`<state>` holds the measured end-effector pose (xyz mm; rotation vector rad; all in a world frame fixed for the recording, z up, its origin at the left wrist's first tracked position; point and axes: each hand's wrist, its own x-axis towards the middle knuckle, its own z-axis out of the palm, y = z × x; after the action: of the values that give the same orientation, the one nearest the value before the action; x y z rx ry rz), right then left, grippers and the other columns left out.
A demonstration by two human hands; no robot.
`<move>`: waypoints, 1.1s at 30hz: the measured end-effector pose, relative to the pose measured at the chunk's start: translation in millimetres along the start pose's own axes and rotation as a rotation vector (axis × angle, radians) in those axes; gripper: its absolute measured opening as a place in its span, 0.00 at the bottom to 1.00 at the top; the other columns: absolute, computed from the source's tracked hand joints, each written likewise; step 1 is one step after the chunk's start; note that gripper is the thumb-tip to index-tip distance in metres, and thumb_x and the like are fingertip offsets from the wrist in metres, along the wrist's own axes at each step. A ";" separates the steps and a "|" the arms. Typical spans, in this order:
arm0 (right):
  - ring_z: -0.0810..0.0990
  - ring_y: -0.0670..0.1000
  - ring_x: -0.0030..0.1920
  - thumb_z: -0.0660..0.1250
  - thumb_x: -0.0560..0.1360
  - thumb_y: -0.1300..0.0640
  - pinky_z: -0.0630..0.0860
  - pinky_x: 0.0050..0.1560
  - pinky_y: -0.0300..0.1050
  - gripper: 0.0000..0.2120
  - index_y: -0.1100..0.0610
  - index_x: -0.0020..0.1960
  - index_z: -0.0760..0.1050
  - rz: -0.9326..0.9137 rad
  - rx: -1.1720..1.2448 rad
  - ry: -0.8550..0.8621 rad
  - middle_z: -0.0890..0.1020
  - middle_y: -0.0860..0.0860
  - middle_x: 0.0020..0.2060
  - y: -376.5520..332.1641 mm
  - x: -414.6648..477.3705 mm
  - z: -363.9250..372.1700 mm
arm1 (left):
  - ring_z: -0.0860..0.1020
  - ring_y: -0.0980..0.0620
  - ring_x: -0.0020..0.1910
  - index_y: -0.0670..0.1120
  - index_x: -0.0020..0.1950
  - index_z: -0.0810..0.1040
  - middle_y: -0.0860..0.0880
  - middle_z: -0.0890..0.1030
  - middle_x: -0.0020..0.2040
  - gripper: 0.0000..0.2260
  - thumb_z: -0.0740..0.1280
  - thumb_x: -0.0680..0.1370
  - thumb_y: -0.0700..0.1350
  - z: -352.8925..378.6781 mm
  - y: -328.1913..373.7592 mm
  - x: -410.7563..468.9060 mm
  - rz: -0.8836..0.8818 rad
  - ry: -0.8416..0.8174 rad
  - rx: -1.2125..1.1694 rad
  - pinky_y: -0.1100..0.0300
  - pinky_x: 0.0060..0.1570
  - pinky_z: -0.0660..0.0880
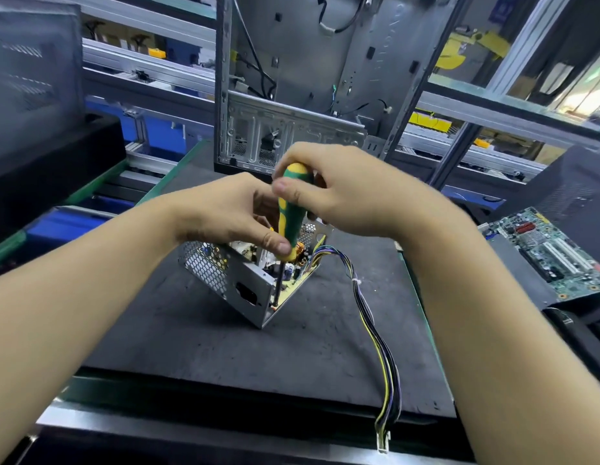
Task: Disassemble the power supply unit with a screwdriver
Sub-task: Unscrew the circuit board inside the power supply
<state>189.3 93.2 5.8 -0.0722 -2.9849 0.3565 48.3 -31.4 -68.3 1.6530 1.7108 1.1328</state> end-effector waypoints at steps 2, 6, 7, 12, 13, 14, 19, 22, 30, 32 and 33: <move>0.75 0.42 0.48 0.68 0.78 0.51 0.70 0.51 0.41 0.14 0.46 0.64 0.74 -0.087 -0.091 -0.098 0.77 0.41 0.51 -4.5 -1.8 -14.8 | 0.84 0.54 0.46 0.58 0.43 0.85 0.50 0.87 0.44 0.09 0.79 0.65 0.50 -0.3 -0.9 -0.3 -0.008 0.011 0.011 0.65 0.50 0.77; 0.75 0.43 0.49 0.70 0.76 0.58 0.71 0.54 0.40 0.20 0.43 0.66 0.75 -0.111 -0.204 -0.166 0.76 0.41 0.51 -10.1 -1.4 -29.2 | 0.84 0.56 0.45 0.61 0.44 0.85 0.54 0.87 0.45 0.09 0.78 0.66 0.50 0.2 -0.4 -0.5 0.001 -0.016 0.009 0.67 0.49 0.76; 0.74 0.44 0.49 0.70 0.76 0.57 0.71 0.54 0.41 0.20 0.42 0.66 0.76 -0.100 -0.232 -0.155 0.76 0.41 0.50 -10.7 -1.2 -30.1 | 0.84 0.58 0.45 0.60 0.45 0.85 0.54 0.87 0.45 0.09 0.78 0.68 0.49 0.2 -0.4 -0.5 0.002 -0.031 -0.002 0.68 0.48 0.76; 0.78 0.47 0.48 0.62 0.78 0.37 0.74 0.52 0.45 0.18 0.43 0.61 0.79 -0.027 -0.237 -0.139 0.82 0.43 0.49 -17.4 -1.0 -27.7 | 0.84 0.55 0.50 0.44 0.57 0.84 0.49 0.87 0.52 0.15 0.77 0.70 0.42 -0.8 -6.2 2.4 -0.070 -0.081 -0.025 0.67 0.50 0.76; 0.78 0.48 0.44 0.57 0.78 0.33 0.75 0.49 0.46 0.22 0.45 0.58 0.79 0.033 -0.228 -0.103 0.83 0.45 0.46 -18.6 0.9 -23.9 | 0.84 0.57 0.49 0.46 0.54 0.84 0.50 0.87 0.50 0.14 0.78 0.69 0.44 -0.5 -6.4 2.6 -0.080 -0.075 -0.011 0.67 0.49 0.76; 0.77 0.49 0.41 0.53 0.77 0.30 0.73 0.43 0.46 0.26 0.48 0.54 0.79 0.106 -0.232 -0.055 0.81 0.47 0.41 -19.2 3.1 -19.2 | 0.84 0.58 0.47 0.48 0.52 0.84 0.51 0.87 0.48 0.14 0.78 0.68 0.47 0.2 -6.0 3.3 -0.079 -0.069 0.004 0.68 0.48 0.76; 0.71 0.56 0.43 0.55 0.76 0.29 0.66 0.40 0.48 0.26 0.52 0.46 0.68 0.239 -0.465 0.073 0.70 0.50 0.41 -22.8 10.4 2.8 | 0.83 0.58 0.51 0.49 0.57 0.81 0.52 0.85 0.51 0.21 0.80 0.66 0.50 2.0 -5.3 2.7 -0.063 -0.013 -0.003 0.65 0.53 0.77; 0.72 0.48 0.36 0.61 0.78 0.40 0.64 0.34 0.45 0.17 0.51 0.39 0.65 0.099 -0.261 -0.055 0.71 0.45 0.35 -27.0 12.1 -1.8 | 0.81 0.55 0.49 0.46 0.55 0.82 0.49 0.84 0.49 0.26 0.81 0.64 0.59 1.9 -5.1 2.1 -0.021 -0.028 0.072 0.66 0.51 0.75; 0.78 0.44 0.43 0.66 0.76 0.47 0.73 0.43 0.45 0.09 0.46 0.56 0.75 0.014 -0.215 -0.329 0.80 0.42 0.43 -35.6 3.3 -24.8 | 0.83 0.51 0.57 0.41 0.57 0.83 0.48 0.86 0.55 0.15 0.75 0.71 0.41 -7.0 -6.9 3.0 -0.029 -0.124 -0.040 0.64 0.54 0.77; 0.77 0.46 0.42 0.59 0.76 0.31 0.69 0.40 0.47 0.24 0.49 0.60 0.68 0.123 -0.242 -0.241 0.76 0.44 0.44 -37.0 3.9 -22.3 | 0.84 0.51 0.52 0.44 0.52 0.84 0.47 0.87 0.50 0.13 0.78 0.69 0.43 -4.4 -6.4 3.4 -0.032 -0.089 -0.032 0.61 0.51 0.79; 0.75 0.50 0.41 0.54 0.75 0.28 0.65 0.36 0.48 0.28 0.52 0.58 0.66 0.192 -0.286 -0.169 0.74 0.47 0.44 -37.6 5.6 -21.4 | 0.84 0.55 0.47 0.45 0.49 0.83 0.49 0.86 0.46 0.13 0.79 0.68 0.45 -1.9 -5.8 3.8 -0.043 -0.061 -0.039 0.63 0.49 0.79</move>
<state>185.6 62.0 36.1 -0.3766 -3.1821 -0.0520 42.9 -27.6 -71.4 1.6031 1.6679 1.0783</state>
